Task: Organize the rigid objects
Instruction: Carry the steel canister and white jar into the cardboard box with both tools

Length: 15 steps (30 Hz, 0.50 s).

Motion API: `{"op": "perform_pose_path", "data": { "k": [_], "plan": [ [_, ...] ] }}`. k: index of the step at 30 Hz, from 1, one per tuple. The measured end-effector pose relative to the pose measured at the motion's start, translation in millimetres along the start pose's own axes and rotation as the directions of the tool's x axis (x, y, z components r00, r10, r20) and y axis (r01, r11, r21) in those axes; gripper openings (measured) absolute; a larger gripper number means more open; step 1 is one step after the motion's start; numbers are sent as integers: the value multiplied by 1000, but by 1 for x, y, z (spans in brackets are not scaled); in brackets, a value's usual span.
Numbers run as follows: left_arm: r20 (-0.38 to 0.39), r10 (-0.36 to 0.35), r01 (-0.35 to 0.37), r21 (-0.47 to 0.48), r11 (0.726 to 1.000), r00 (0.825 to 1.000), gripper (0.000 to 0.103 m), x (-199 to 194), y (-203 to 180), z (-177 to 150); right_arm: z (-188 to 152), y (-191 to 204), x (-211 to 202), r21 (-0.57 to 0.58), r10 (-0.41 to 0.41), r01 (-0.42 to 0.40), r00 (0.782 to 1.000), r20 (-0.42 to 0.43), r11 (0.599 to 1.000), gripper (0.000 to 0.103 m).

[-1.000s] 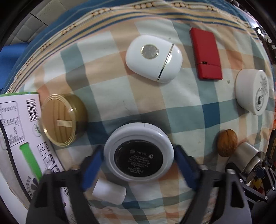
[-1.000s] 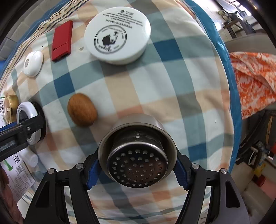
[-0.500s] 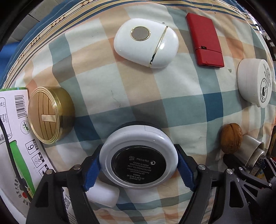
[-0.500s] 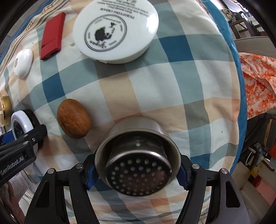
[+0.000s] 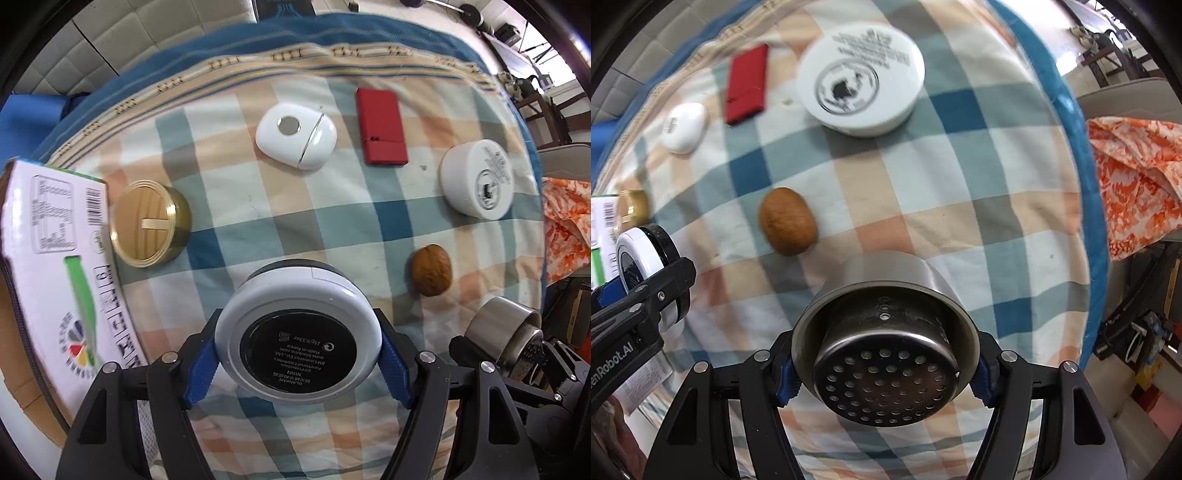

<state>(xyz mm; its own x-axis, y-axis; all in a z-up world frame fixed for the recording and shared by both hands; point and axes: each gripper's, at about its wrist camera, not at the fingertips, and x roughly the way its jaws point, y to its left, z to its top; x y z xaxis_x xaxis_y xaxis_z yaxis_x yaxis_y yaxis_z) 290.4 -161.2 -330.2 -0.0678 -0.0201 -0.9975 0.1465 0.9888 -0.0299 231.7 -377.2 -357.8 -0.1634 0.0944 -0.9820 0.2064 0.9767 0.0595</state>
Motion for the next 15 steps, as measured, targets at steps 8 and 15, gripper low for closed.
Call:
{"op": "perform_pose_path", "data": {
  "k": [8, 15],
  "plan": [
    [96, -24, 29, -51, 998, 995, 73, -50, 24, -34, -26, 18, -52, -71, -9, 15, 996, 86, 997, 73],
    [169, -88, 105, -93, 990, 982, 73, -135, 39, -61, -49, 82, -107, -154, 35, -11, 987, 159, 988, 73]
  ]
}}
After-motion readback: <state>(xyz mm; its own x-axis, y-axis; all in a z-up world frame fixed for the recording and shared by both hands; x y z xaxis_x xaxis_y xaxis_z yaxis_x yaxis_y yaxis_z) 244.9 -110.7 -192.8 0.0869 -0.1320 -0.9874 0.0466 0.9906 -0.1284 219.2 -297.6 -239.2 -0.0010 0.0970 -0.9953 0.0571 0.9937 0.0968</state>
